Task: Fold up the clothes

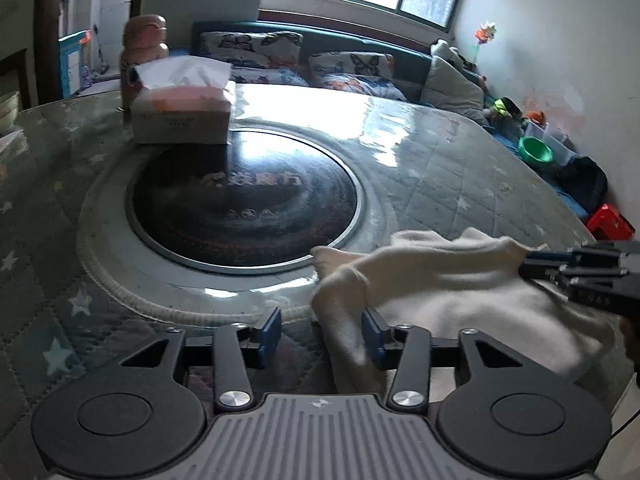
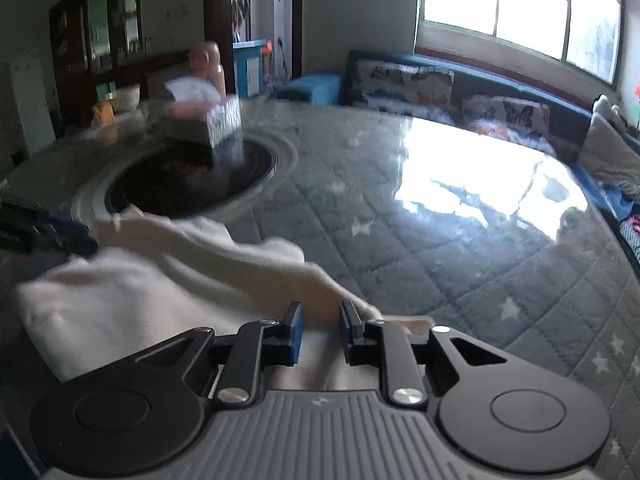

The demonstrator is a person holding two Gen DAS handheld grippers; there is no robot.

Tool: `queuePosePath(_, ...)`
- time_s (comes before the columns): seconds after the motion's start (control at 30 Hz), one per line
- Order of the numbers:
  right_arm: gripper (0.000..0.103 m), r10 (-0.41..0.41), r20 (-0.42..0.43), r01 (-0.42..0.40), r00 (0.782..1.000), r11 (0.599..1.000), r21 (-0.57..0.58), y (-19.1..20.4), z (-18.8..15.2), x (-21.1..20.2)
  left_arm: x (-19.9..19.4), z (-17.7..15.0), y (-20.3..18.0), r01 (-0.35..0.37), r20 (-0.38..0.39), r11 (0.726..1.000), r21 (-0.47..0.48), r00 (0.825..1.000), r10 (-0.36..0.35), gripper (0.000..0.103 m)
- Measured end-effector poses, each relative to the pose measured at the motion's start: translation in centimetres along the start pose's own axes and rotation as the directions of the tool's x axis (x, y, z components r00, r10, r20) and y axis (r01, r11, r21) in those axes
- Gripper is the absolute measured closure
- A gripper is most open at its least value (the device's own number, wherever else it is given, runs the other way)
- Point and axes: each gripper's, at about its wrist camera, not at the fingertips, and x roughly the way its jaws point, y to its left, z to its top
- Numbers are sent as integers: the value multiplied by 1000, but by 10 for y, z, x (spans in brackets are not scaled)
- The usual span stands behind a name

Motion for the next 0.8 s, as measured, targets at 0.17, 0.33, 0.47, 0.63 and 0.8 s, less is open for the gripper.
queuePosePath(0.17, 72, -3, 28, 4, 1000, 999, -34, 11, 3, -13, -9, 6, 2, -22, 32, 1000, -17, 999, 23, 28)
queuePosePath(0.33, 63, 21, 59, -17, 998, 998, -68, 28, 4, -28, -14, 5, 1, -42, 55, 999, -23, 998, 44, 12)
queuePosePath(0.47, 56, 46, 64, -41, 997, 995, -90, 43, 1, -34, -18, 4, 3, -49, 62, 998, -41, 997, 51, 2)
queuePosePath(0.63, 48, 77, 71, -68, 995, 990, -120, 62, -2, -42, -23, -1, 2, -64, 58, 997, -52, 996, 67, 0)
queuePosePath(0.8, 41, 119, 70, -106, 990, 981, -165, 80, -7, -51, -21, -10, 1, -77, 26, 995, -69, 997, 79, 0)
